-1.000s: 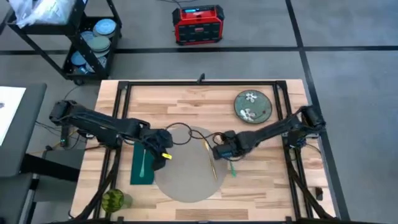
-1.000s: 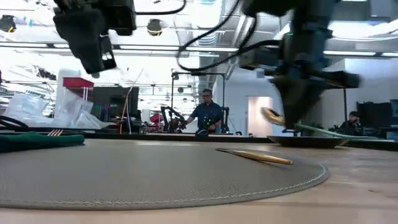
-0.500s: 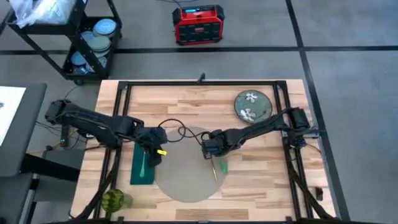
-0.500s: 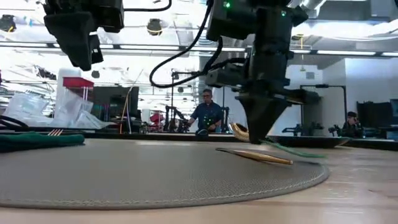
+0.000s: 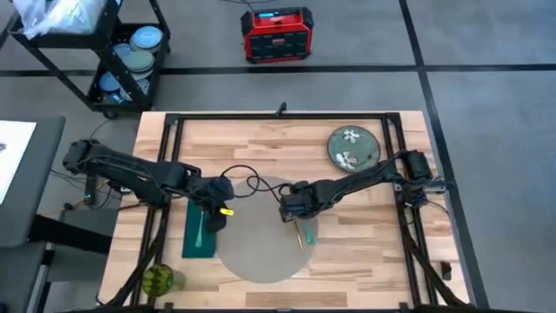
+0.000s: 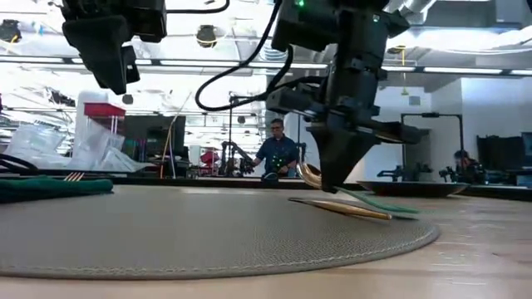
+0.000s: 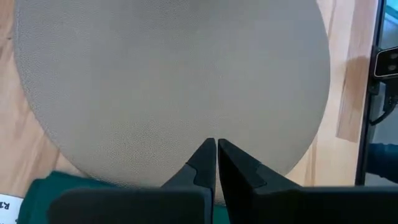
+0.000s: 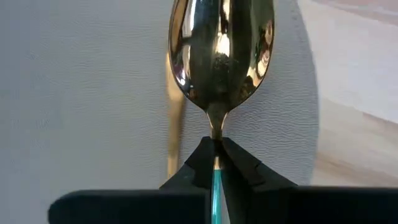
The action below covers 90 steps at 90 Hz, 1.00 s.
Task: Set table place
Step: Put the spoon beside the dinner knife, then adjust the gray table placemat
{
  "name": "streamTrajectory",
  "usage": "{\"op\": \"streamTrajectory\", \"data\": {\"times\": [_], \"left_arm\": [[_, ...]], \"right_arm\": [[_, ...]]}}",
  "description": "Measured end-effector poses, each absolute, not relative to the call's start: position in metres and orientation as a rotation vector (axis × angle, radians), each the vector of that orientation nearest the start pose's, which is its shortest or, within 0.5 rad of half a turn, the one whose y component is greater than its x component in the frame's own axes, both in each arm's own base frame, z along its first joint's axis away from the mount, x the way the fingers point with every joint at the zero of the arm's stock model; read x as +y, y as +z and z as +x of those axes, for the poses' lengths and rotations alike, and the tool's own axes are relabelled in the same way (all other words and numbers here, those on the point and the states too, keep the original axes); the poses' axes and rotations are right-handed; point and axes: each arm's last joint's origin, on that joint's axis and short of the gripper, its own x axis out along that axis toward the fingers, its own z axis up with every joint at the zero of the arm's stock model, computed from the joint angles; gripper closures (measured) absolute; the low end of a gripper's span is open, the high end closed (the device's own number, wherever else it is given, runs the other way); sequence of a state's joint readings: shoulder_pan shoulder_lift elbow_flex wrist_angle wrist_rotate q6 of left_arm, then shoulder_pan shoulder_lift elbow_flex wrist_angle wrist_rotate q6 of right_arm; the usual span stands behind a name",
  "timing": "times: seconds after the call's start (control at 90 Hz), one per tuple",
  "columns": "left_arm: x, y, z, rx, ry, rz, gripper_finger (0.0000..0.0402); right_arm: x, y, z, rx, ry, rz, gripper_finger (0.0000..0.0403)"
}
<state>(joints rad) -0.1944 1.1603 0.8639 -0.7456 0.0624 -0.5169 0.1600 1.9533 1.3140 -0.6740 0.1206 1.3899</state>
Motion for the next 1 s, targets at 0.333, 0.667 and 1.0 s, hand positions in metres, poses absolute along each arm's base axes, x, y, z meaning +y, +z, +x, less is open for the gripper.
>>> {"op": "streamTrajectory", "data": {"times": [0.333, 0.667, 1.0], "left_arm": [[-0.0433, 0.2480, 0.2110, 1.073, 0.037, -0.391, 0.0402], [-0.0433, 0.2481, 0.2111, 1.072, 0.037, -0.391, 0.0402], [-0.0433, 0.2481, 0.2111, 1.072, 0.036, -0.391, 0.0402]], "right_arm": [[0.0570, 0.1520, 0.3670, 1.071, -0.886, 1.010, 0.0403], [0.0613, 0.1495, 0.3627, 1.064, -0.929, 1.005, 0.0380], [0.0610, 0.1496, 0.3622, 1.062, -0.937, 0.999, 0.0354]]}}
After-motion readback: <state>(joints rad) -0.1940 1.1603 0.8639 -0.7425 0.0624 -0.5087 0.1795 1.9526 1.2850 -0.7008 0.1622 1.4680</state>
